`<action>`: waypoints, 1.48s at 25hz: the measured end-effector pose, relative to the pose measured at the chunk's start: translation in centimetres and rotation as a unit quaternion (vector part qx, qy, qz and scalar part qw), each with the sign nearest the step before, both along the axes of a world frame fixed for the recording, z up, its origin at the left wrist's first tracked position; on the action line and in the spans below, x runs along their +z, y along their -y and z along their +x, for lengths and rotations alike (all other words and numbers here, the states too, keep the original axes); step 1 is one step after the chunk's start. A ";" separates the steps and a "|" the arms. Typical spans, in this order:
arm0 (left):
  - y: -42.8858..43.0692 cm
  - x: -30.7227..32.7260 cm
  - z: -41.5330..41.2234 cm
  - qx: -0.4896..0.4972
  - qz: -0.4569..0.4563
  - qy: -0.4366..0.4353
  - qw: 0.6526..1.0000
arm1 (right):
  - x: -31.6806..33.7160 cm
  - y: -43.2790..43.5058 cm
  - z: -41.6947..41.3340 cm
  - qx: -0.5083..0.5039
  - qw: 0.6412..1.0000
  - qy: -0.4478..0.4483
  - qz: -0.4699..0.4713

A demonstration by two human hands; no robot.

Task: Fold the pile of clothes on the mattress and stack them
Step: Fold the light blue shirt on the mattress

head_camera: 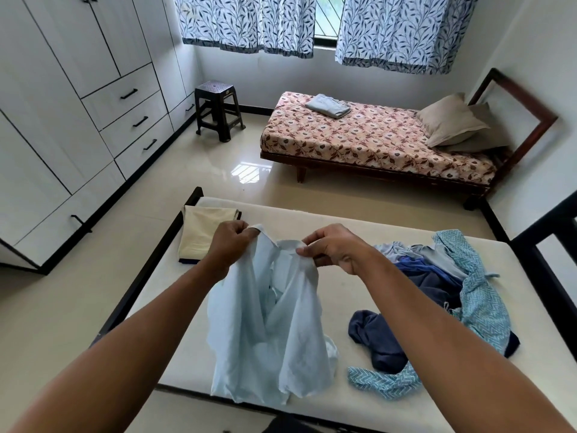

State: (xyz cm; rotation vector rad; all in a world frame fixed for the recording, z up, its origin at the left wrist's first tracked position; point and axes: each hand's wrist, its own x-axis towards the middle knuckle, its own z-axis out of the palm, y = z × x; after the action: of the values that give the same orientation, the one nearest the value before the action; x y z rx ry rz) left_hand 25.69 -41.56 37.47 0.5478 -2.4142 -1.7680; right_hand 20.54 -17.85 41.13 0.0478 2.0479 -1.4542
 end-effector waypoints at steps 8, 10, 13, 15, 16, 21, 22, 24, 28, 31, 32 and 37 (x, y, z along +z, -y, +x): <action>3.8 0.5 0.8 -0.155 -0.281 0.092 0.943 | 2.1 -0.2 -1.5 -0.115 0.969 0.058 -0.210; 3.4 -0.2 1.4 -0.090 -0.400 0.055 0.910 | 2.3 0.3 -1.4 -0.115 0.966 0.058 -0.225; 2.2 0.6 1.1 0.090 -0.405 -0.034 0.909 | 3.0 0.8 -1.1 -0.118 0.963 0.038 -0.241; 1.1 2.4 0.7 0.151 -0.311 -0.112 0.932 | 3.9 0.8 -1.3 -0.125 0.956 0.015 -0.267; 0.7 3.2 0.5 0.153 -0.263 -0.138 0.943 | 4.3 0.6 -1.4 -0.127 0.952 0.002 -0.279; 1.0 3.3 -0.7 0.102 -0.184 -0.046 0.977 | 3.6 0.3 -1.5 -0.097 0.986 -0.020 -0.134; 1.1 3.1 -0.7 0.077 -0.182 -0.015 0.980 | 3.0 0.3 -1.3 -0.087 0.992 -0.012 -0.094; 0.9 3.1 -0.5 0.040 -0.135 0.026 0.990 | 2.0 0.8 -0.8 -0.075 0.996 -0.002 -0.049; 0.2 3.6 0.6 0.041 0.081 0.121 0.989 | 0.9 1.8 -0.2 -0.078 0.994 0.014 -0.076; 0.3 4.5 1.5 0.046 0.162 0.133 0.977 | 1.0 2.4 0.1 -0.085 0.989 0.014 -0.118; 0.3 4.8 1.9 0.046 0.187 0.126 0.973 | 1.0 2.6 0.3 -0.088 0.987 0.018 -0.136; 0.9 4.6 2.2 0.017 0.136 0.083 0.987 | 0.5 3.1 1.1 -0.093 0.977 0.059 -0.180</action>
State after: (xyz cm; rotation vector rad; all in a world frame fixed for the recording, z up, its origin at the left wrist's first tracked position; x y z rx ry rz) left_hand 27.87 -42.50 42.09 0.7883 -2.2588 -2.1329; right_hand 21.64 -20.97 41.58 0.1747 1.6950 -1.8721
